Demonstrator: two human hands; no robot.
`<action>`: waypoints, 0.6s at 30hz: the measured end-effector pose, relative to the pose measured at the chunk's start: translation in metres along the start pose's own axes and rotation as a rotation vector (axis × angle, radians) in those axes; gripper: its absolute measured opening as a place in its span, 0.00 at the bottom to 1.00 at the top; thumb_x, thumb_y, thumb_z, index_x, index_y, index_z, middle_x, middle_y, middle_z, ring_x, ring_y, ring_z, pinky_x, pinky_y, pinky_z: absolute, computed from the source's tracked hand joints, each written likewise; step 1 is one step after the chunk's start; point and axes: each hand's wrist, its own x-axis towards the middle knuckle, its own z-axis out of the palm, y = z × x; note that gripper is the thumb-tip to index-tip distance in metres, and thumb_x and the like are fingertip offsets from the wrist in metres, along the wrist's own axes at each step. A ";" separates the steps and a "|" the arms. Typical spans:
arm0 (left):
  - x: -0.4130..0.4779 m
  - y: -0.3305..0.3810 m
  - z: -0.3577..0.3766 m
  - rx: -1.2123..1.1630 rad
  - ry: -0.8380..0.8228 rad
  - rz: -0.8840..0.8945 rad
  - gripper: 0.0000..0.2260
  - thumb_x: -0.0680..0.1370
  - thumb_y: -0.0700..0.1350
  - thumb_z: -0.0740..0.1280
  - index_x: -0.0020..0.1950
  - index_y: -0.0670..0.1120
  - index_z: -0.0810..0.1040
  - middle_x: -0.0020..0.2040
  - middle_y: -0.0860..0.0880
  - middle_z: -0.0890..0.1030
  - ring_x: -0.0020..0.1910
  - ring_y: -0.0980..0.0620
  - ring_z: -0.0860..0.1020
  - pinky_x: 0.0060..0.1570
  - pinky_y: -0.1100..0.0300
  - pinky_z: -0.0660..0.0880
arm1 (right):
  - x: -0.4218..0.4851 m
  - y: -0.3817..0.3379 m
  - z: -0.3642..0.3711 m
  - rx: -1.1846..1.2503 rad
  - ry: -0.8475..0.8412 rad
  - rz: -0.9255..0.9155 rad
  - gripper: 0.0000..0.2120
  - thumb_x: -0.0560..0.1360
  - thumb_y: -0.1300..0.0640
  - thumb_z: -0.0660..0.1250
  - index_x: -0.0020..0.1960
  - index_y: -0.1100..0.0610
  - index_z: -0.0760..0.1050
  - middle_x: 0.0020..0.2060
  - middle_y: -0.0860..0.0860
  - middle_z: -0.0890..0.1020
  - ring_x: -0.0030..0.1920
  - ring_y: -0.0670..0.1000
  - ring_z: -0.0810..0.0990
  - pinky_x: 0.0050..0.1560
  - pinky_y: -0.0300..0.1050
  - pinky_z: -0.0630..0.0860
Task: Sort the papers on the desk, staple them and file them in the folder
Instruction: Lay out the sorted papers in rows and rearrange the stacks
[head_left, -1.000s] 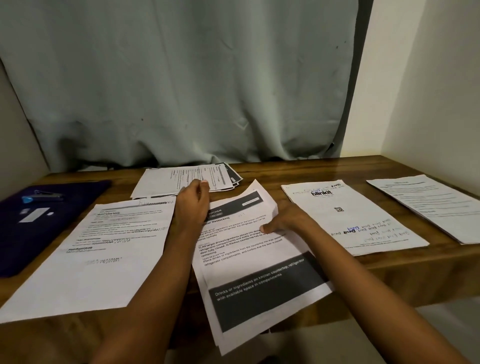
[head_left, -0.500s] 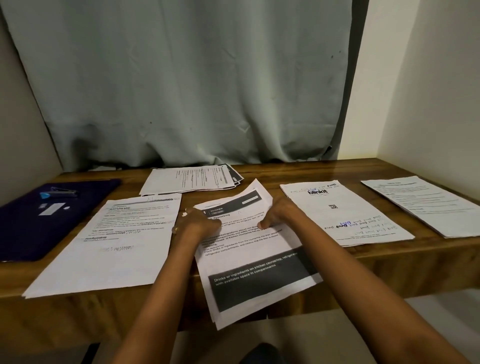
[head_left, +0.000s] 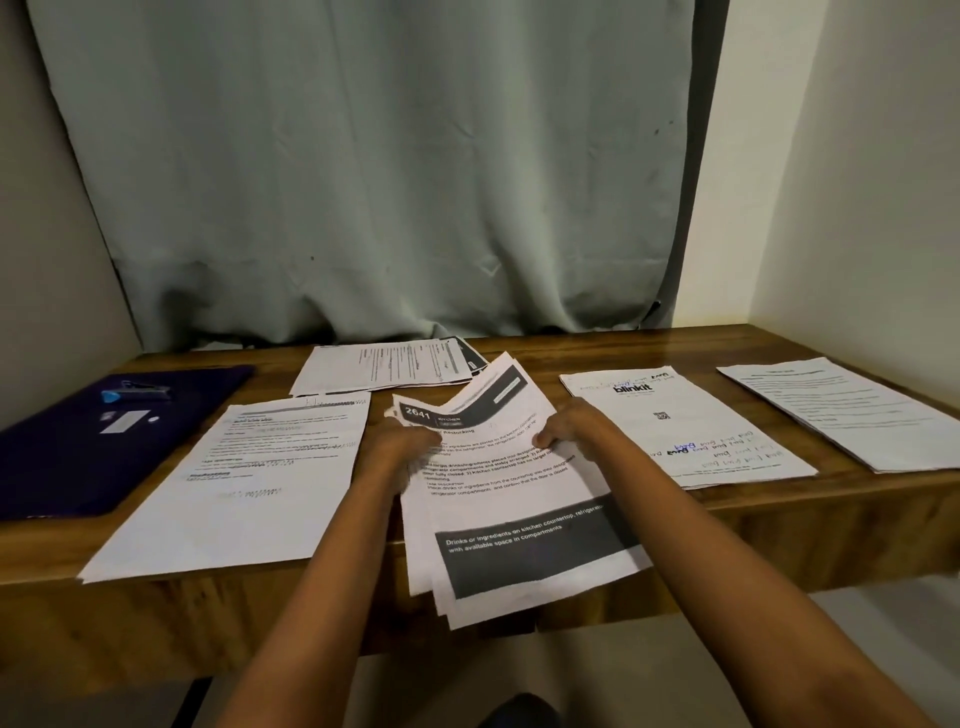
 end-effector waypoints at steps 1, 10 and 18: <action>0.000 0.000 0.001 -0.010 -0.010 -0.001 0.10 0.72 0.31 0.71 0.40 0.44 0.75 0.47 0.41 0.80 0.42 0.44 0.80 0.51 0.47 0.78 | 0.001 0.003 -0.001 0.077 0.029 0.007 0.18 0.72 0.64 0.71 0.60 0.64 0.72 0.61 0.59 0.76 0.62 0.61 0.74 0.53 0.49 0.71; -0.004 0.040 0.004 -0.252 -0.095 0.251 0.14 0.76 0.30 0.64 0.61 0.38 0.75 0.57 0.42 0.80 0.52 0.43 0.81 0.52 0.47 0.78 | -0.009 -0.013 -0.034 0.723 0.154 -0.264 0.17 0.76 0.69 0.64 0.64 0.65 0.72 0.62 0.58 0.78 0.56 0.55 0.78 0.47 0.43 0.74; -0.009 0.124 -0.011 -0.018 0.068 0.819 0.16 0.78 0.44 0.68 0.61 0.46 0.65 0.56 0.53 0.77 0.51 0.56 0.78 0.47 0.64 0.77 | -0.009 -0.054 -0.068 1.006 0.303 -0.579 0.13 0.78 0.64 0.64 0.62 0.60 0.73 0.55 0.52 0.81 0.52 0.51 0.81 0.48 0.46 0.80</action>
